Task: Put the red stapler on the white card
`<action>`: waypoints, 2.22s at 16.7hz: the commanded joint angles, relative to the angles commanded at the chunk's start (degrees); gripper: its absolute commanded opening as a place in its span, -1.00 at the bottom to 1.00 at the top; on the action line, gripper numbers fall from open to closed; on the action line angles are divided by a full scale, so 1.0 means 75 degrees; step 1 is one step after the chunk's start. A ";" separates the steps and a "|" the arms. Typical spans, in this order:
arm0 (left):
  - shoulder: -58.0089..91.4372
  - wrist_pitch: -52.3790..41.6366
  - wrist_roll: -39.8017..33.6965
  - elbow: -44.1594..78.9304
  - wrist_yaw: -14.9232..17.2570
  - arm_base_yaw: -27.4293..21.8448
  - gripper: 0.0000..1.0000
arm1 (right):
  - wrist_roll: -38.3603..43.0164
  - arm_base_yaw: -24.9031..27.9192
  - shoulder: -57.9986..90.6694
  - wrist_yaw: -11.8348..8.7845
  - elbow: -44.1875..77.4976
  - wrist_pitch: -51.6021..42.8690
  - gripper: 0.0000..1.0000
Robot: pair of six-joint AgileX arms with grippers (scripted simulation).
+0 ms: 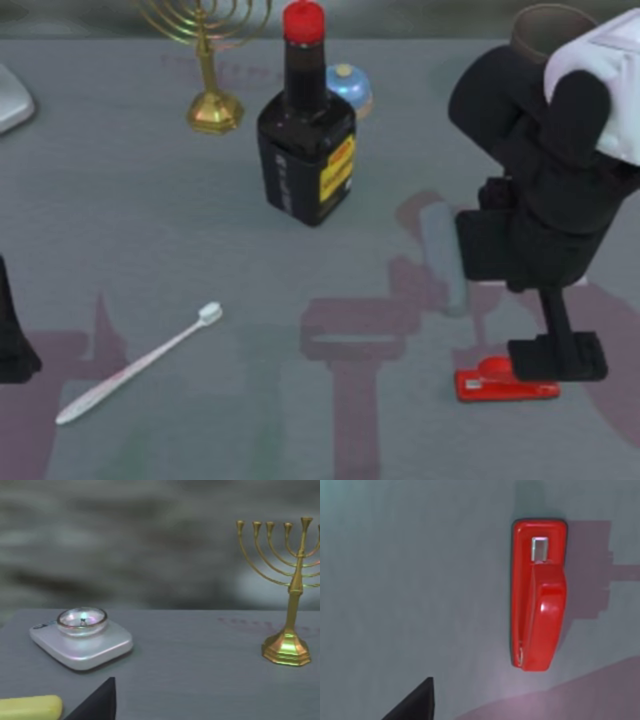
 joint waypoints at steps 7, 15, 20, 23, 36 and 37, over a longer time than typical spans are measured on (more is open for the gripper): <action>0.0000 0.0000 0.0000 0.0000 0.0000 0.0000 1.00 | 0.0003 -0.0008 0.0160 0.0001 -0.0440 0.0570 1.00; 0.0000 0.0000 0.0000 0.0000 0.0000 0.0000 1.00 | 0.0040 0.0024 0.0963 0.0003 -0.2000 0.2968 1.00; 0.0000 0.0000 0.0000 0.0000 0.0000 0.0000 1.00 | 0.0040 0.0025 0.0971 0.0003 -0.2018 0.2989 0.85; 0.0000 0.0000 0.0000 0.0000 0.0000 0.0000 1.00 | 0.0040 0.0025 0.0971 0.0003 -0.2018 0.2989 0.40; 0.0000 0.0000 0.0000 0.0000 0.0000 0.0000 1.00 | 0.0040 0.0025 0.0971 0.0003 -0.2018 0.2989 -1.00; 0.0000 0.0000 0.0000 0.0000 0.0000 0.0000 1.00 | 0.0040 0.0025 0.0971 0.0003 -0.2018 0.2989 -1.00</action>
